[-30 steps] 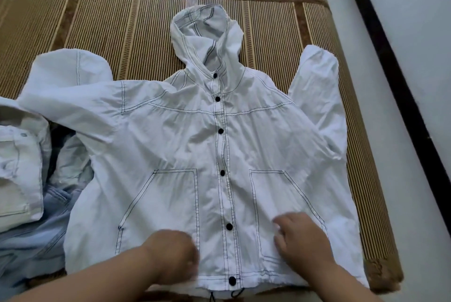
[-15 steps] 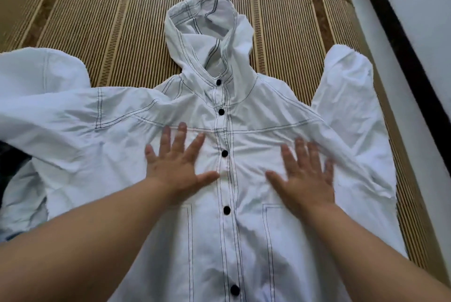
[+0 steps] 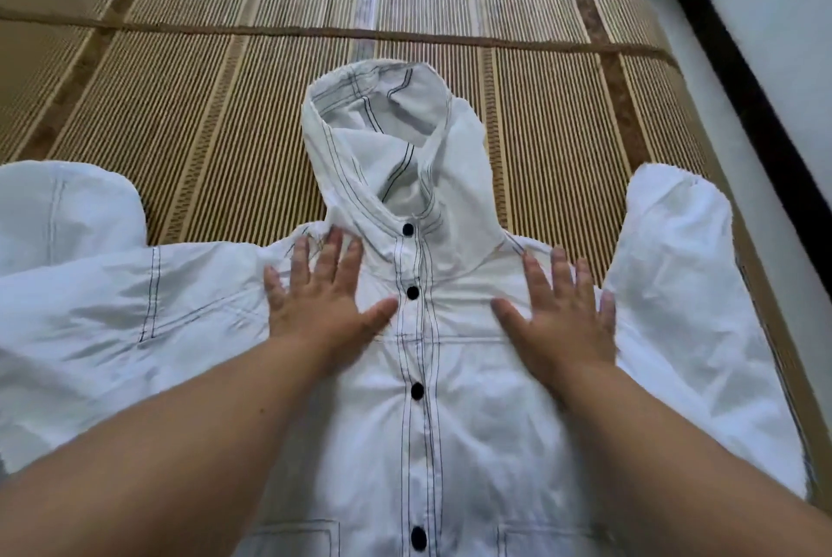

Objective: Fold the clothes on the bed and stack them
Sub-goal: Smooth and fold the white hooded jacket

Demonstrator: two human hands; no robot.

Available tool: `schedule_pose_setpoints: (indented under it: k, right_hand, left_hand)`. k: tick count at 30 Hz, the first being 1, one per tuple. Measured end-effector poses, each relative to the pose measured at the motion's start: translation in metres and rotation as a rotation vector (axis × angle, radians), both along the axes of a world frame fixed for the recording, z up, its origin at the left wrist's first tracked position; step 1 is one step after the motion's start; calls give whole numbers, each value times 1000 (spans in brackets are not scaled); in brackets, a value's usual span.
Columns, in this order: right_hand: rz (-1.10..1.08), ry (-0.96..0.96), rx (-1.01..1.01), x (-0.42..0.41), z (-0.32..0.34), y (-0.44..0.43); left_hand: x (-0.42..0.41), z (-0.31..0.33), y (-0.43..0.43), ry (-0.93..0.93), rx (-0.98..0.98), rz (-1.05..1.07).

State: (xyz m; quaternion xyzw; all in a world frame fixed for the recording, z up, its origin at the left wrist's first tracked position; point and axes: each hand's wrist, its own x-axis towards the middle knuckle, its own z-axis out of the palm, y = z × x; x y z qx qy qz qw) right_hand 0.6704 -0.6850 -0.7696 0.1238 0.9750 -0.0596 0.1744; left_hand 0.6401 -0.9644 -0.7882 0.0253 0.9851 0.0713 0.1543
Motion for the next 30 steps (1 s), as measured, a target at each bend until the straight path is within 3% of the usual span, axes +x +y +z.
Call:
schedule_pose_setpoints:
  k: [3,6,8,11,14,16,18,20,23,25,30]
  right_hand:
    - [-41,27,-88,-4,16,-13]
    - [-222,349,-362,-52,47,-28]
    - [-299,481,-564,-101,65,-43]
    - [-282,433,-655,-173,81,-75]
    - [-228,203,-474,-221,88,-97]
    - [-113,83,-268,-237,87,-95]
    - [-55,130,-129,-245,85,-86]
    - [-105,237,-144,-249,88,-70]
    - [-173,386,-255,-253,99,-46]
    - [-155,479,-305,-253,105,-38]
    - [-125,691,-412,-244,114,-32]
  left_hand:
    - [0,17,1,99,142,44]
    - [-40,45,2,288,372,262]
    - [-82,59,8,292,491,398]
    - [-151,75,16,175,635,633]
    - [-198,80,15,29,732,819]
    - [-209,81,10,-45,577,732]
    - [-211,81,0,-3,297,556]
    - [-216,81,-14,92,110,444]
    - [-227,87,-32,297,-6,309]
    - [-235,94,-36,420,36,226]
    - [-243,112,-23,428,516,283]
